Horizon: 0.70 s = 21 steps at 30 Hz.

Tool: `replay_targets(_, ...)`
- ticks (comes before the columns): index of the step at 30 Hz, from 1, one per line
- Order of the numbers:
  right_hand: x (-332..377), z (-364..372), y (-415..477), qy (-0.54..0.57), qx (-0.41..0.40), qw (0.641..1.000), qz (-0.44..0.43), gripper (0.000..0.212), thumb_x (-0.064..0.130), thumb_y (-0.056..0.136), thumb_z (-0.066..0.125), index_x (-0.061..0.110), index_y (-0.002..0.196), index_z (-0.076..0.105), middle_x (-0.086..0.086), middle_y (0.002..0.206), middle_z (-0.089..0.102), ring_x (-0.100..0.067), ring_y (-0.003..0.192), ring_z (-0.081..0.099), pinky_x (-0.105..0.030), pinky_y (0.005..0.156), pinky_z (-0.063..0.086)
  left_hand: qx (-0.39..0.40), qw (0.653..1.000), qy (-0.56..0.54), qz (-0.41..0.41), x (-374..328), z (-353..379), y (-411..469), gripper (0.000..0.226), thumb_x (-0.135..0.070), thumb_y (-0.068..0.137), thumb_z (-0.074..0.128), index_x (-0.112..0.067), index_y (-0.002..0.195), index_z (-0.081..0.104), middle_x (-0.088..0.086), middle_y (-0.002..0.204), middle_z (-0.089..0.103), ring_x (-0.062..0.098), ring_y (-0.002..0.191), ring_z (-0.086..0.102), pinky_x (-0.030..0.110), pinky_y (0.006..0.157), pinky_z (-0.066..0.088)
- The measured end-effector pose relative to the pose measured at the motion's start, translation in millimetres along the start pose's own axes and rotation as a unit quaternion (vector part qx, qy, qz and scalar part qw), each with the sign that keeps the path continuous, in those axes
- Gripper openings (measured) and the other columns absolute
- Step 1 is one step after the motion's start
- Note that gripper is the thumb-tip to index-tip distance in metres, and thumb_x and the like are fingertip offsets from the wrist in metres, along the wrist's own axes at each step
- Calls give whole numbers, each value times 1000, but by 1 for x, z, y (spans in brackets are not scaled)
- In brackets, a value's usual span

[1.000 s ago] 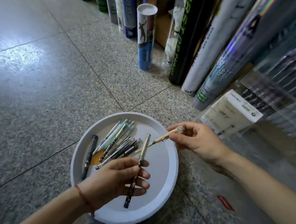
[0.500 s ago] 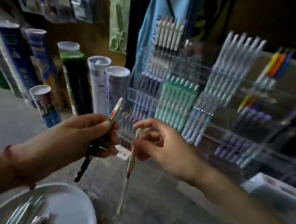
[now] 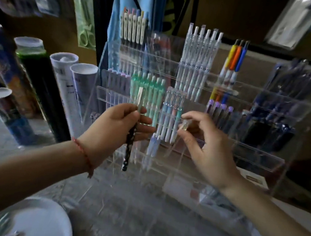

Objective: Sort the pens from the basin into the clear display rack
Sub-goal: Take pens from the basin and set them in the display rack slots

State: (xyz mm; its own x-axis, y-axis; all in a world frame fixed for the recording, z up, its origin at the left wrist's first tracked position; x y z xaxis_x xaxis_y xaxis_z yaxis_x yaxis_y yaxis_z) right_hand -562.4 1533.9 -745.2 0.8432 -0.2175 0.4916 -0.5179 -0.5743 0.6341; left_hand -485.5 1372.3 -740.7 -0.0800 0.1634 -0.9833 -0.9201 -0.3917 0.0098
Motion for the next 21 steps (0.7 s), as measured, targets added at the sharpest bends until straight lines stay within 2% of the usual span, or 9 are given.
replay_targets(3,-8,-1,3,28,19,999,39,24,16,87,62,24,107,50,-1,78,60,-10,71,58,-7,63,43,0,998,70,5,11,-4,-8,18,-5,94,42,-8,96,59,10,90,68,16,83,70,25,73,58)
replay_targets(7,1,-34,-1,-44,-44,998,-28,25,12,88,61,7,112,54,-7,82,60,-11,73,58,-5,67,45,49,987,148,36,15,7,-18,20,-12,91,48,-22,95,65,-3,85,71,5,84,66,21,78,54)
replay_targets(8,1,-40,-2,-56,-43,997,-33,25,11,88,61,7,112,55,-8,83,60,-12,75,58,-7,69,46,58,985,157,48,16,11,-19,20,-14,90,49,-26,91,65,-7,85,72,0,82,65,17,77,52)
replay_targets(10,-4,-40,-8,-46,4,999,10,26,11,87,62,17,110,53,-8,83,63,-12,77,60,-14,70,49,77,981,162,68,16,18,-21,22,-15,90,50,-32,87,63,-17,86,71,-7,79,62,9,72,49)
replay_targets(12,-12,-29,-18,-6,57,995,79,27,12,85,64,26,104,53,-6,85,65,-10,77,63,-21,72,52,94,977,174,75,20,25,-22,20,-15,90,49,-28,87,64,-18,87,69,-5,79,62,7,69,48)
replay_targets(15,-22,-14,-29,50,74,986,144,27,17,81,66,31,98,52,-3,86,64,-10,82,63,-26,77,53,112,974,184,73,28,32,-24,16,-13,90,49,-17,89,65,-5,83,70,4,77,63,12,68,51)
replay_targets(18,-26,-13,-28,26,82,985,150,29,15,82,68,33,97,51,0,83,62,-6,81,62,-21,75,52,116,973,183,74,34,35,-25,16,-10,91,49,-17,92,63,-8,83,68,-5,78,61,7,67,49)
replay_targets(21,-26,-9,-30,-15,114,982,148,28,15,82,68,28,99,51,1,80,63,-7,78,62,-25,74,53,119,975,177,60,41,35,-24,16,-9,91,49,-17,95,62,-10,83,67,-9,75,61,6,65,48)
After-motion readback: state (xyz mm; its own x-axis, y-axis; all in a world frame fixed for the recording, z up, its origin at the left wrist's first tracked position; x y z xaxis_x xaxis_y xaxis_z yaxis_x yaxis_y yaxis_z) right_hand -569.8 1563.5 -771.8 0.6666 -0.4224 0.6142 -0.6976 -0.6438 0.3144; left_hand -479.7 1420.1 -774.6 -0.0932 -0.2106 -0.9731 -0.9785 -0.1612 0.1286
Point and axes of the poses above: each hand's wrist, its own y-axis towards the middle knuckle, its own z-axis out of the palm, x = y × z, the point moved 3 cm from there along y, towards the middle knuckle
